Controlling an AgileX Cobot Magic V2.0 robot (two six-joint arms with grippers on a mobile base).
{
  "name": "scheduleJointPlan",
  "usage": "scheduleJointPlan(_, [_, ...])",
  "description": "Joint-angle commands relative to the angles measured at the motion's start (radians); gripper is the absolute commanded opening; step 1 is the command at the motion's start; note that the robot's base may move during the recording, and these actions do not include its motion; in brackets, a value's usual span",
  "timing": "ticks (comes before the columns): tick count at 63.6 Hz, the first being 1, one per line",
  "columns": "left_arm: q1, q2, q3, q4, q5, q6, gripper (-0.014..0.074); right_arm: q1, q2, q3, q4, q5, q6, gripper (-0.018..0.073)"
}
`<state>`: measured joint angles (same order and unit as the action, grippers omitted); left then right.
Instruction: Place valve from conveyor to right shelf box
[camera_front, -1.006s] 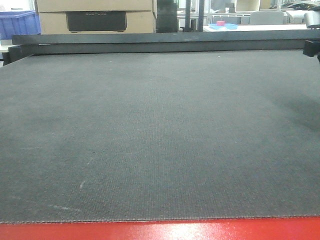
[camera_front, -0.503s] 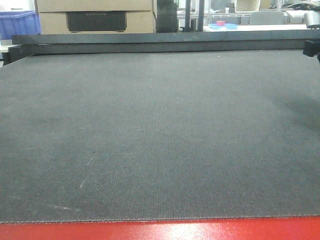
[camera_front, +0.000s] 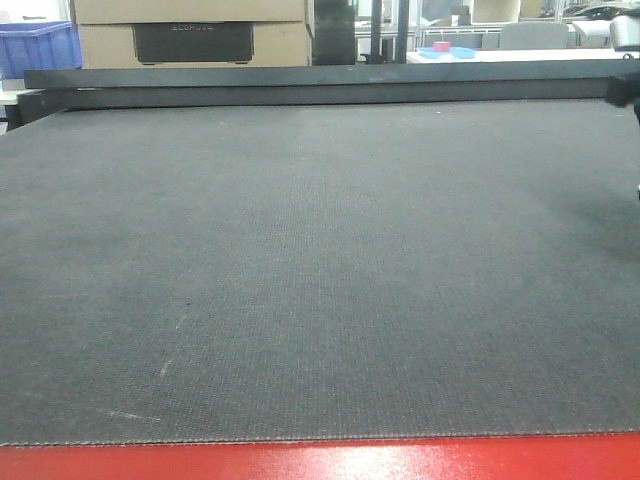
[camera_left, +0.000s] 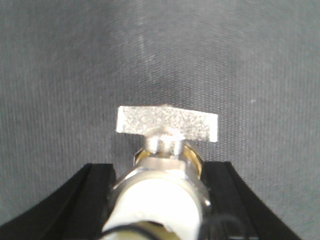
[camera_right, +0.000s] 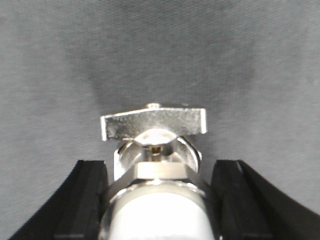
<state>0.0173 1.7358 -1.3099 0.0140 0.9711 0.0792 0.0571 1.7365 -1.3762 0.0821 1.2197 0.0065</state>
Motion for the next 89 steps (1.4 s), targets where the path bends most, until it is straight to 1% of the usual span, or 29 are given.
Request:
scheduleJointPlan(1, [-0.003,-0.047,-0.002,-0.014,0.013,-0.06,-0.0111,-0.003,-0.06,-0.006,0.008,-0.003,-0.006,-0.0162])
scheduleJointPlan(9, [-0.019,-0.11,0.0,-0.008,0.017,-0.126,-0.0111,-0.003,-0.12,-0.006,0.008,-0.047,-0.006,-0.0162])
scheduleJointPlan(17, [-0.064,-0.178,0.0,-0.007,0.016,-0.169,-0.0111,-0.003,-0.183,0.007,0.008,-0.084,-0.006,-0.0162])
scheduleJointPlan(21, [-0.102,-0.208,0.004,-0.007,0.016,-0.176,-0.0111,-0.003,-0.222,0.034,0.008,-0.11,-0.006,-0.0162])
scheduleJointPlan(29, [-0.187,-0.275,0.043,-0.007,-0.007,-0.22,-0.0111,-0.003,-0.307,0.117,0.008,-0.183,-0.006,-0.0162])
scheduleJointPlan(35, [-0.249,-0.327,0.102,0.004,-0.058,-0.265,-0.0111,-0.003,-0.378,0.211,0.008,-0.266,-0.006,-0.0162])
scheduleJointPlan(41, [-0.317,-0.394,0.183,0.045,-0.147,-0.335,-0.0111,-0.003,-0.459,0.305,0.008,-0.349,-0.006,-0.0162])
scheduleJointPlan(47, [-0.379,-0.462,0.264,0.126,-0.219,-0.433,-0.0111,-0.003,-0.535,0.382,0.008,-0.411,-0.006,-0.0162])
scheduleJointPlan(51, [-0.402,-0.496,0.309,0.156,-0.246,-0.457,-0.0111,-0.003,-0.578,0.417,0.008,-0.434,-0.006,-0.0162])
scheduleJointPlan(60, [-0.407,-0.584,0.403,0.18,-0.32,-0.457,-0.0111,-0.003,-0.677,0.484,0.008,-0.519,-0.024,-0.0162])
scheduleJointPlan(67, [-0.407,-0.665,0.48,0.213,-0.431,-0.457,-0.0111,-0.003,-0.749,0.532,0.008,-0.595,-0.025,-0.0162])
scheduleJointPlan(72, [-0.407,-0.726,0.527,0.228,-0.5,-0.457,-0.0111,-0.003,-0.794,0.557,0.008,-0.616,-0.025,-0.0162])
scheduleJointPlan(76, [-0.407,-0.773,0.554,0.239,-0.519,-0.457,-0.0111,-0.003,-0.826,0.572,0.008,-0.631,-0.025,-0.0162])
scheduleJointPlan(82, [-0.407,-0.833,0.581,0.298,-0.521,-0.465,-0.0111,-0.003,-0.866,0.598,0.008,-0.685,-0.025,-0.0162])
scheduleJointPlan(85, [-0.399,-0.859,0.592,0.341,-0.523,-0.494,-0.0111,-0.003,-0.88,0.61,0.008,-0.714,-0.025,-0.0162])
scheduleJointPlan(89, [-0.371,-0.895,0.603,0.396,-0.523,-0.547,-0.0111,-0.003,-0.894,0.617,0.008,-0.733,-0.025,-0.0162])
